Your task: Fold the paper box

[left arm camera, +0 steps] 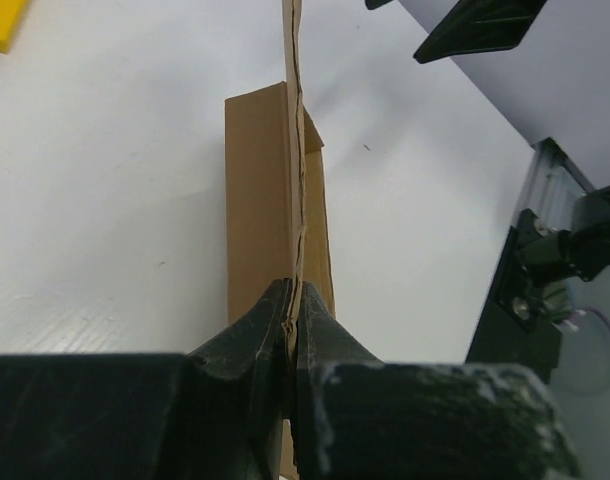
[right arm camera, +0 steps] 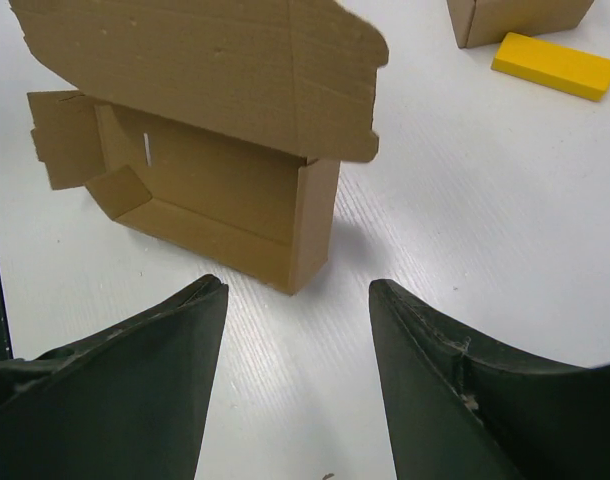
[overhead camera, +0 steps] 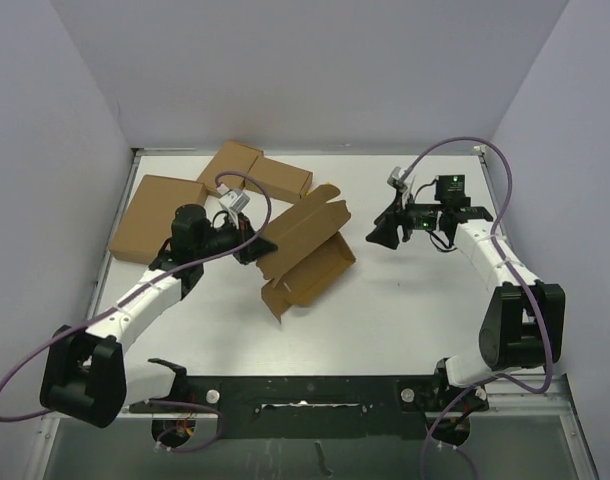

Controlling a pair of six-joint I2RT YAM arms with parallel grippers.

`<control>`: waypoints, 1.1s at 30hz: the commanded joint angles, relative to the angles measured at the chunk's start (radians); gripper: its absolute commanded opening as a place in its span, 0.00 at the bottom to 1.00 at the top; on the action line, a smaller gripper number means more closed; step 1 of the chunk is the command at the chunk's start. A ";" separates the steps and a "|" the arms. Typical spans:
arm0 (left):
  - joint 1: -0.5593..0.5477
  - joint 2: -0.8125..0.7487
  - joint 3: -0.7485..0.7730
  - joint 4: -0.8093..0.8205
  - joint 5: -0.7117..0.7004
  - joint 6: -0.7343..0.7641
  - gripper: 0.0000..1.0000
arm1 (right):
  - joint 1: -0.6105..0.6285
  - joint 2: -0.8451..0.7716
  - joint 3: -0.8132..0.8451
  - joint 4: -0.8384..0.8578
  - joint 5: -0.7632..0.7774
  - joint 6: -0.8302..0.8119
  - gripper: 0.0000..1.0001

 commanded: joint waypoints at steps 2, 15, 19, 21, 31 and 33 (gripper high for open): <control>0.034 0.121 0.093 0.077 0.270 -0.089 0.00 | 0.000 -0.027 0.005 0.025 -0.046 -0.011 0.60; 0.053 0.223 0.303 -0.213 0.383 0.244 0.00 | -0.032 -0.129 0.030 0.039 -0.152 -0.048 0.91; 0.052 0.218 0.355 -0.334 0.374 0.375 0.00 | -0.034 -0.108 0.107 -0.019 -0.261 -0.043 0.98; 0.048 0.213 0.360 -0.364 0.374 0.418 0.00 | -0.034 -0.083 0.138 -0.090 -0.294 -0.061 0.98; 0.002 0.200 0.340 -0.397 0.395 0.488 0.00 | -0.001 0.000 0.128 -0.183 -0.248 -0.126 0.98; -0.005 0.198 0.335 -0.396 0.400 0.489 0.00 | 0.029 0.010 0.126 -0.191 -0.212 -0.148 0.98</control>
